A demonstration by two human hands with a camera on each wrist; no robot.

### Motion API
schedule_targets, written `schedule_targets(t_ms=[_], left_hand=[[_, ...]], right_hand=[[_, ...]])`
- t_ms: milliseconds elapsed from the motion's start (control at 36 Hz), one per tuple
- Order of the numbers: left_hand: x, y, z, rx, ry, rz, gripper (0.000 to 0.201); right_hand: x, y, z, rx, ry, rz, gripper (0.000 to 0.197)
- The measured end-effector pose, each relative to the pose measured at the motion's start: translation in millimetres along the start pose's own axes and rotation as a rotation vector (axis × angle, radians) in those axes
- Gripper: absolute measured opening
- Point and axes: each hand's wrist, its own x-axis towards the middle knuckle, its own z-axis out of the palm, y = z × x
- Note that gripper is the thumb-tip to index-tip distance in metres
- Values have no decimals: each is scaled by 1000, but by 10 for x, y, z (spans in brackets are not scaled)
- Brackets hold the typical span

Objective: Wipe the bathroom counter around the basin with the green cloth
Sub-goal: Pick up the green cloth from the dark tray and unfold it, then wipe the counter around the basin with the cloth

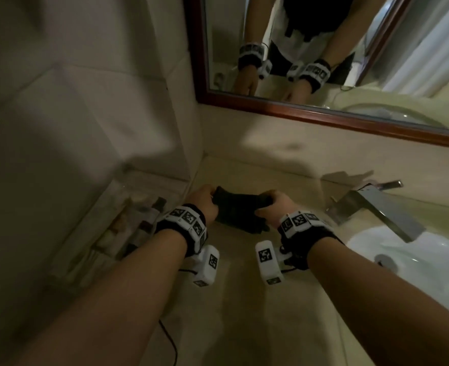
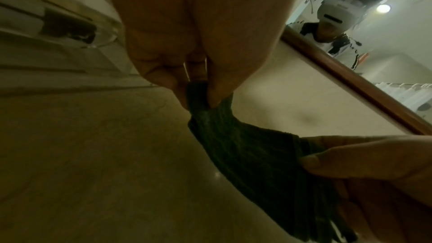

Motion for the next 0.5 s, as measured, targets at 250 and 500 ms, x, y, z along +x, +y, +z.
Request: schedule_targets(t_ms=[250,500], left_hand=[[323,-62,107,-45,-46,-47,30],[430,-200,122,-72,47,-25,40]], right_hand=[[324,-49,203,49,-46,69,37],[557,-140,284,48,-72,59,47]])
